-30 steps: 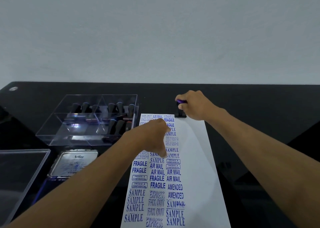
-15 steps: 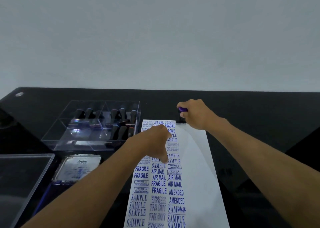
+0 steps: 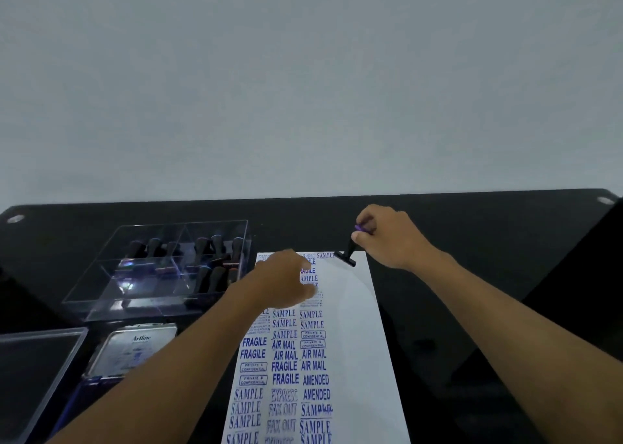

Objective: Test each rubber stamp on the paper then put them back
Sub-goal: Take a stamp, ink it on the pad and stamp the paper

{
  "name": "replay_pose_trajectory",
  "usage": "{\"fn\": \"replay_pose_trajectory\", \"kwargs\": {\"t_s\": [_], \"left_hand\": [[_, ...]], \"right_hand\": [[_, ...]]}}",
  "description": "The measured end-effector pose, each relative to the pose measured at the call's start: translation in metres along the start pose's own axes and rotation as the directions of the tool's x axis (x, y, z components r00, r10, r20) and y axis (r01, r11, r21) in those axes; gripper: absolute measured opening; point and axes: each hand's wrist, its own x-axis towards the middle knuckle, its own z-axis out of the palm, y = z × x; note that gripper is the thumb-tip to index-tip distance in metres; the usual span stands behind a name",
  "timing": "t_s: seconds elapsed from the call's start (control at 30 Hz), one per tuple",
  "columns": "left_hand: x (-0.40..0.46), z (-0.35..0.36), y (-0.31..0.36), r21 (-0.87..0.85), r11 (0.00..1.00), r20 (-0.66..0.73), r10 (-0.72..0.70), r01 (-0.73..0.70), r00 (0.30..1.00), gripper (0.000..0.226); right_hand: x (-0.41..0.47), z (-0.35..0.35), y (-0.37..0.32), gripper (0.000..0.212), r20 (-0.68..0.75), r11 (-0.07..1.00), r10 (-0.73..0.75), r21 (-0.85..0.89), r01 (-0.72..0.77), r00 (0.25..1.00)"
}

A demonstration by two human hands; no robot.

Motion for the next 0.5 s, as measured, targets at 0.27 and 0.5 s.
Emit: {"fn": "replay_pose_trajectory", "kwargs": {"t_s": [0.27,0.5], "left_hand": [[-0.015,0.021,0.08,0.008,0.991,-0.023,0.135,-0.135,0.991,0.057],[-0.028,0.055,0.16,0.028,0.956,0.064,0.288,-0.29,0.955,0.061]], "right_hand": [[-0.08,-0.044,0.063,0.014,0.14,0.977,0.198,-0.104,-0.185,0.97],[-0.136,-0.06,0.112,0.02,0.098,0.927,0.363,-0.136,-0.349,0.927]]}}
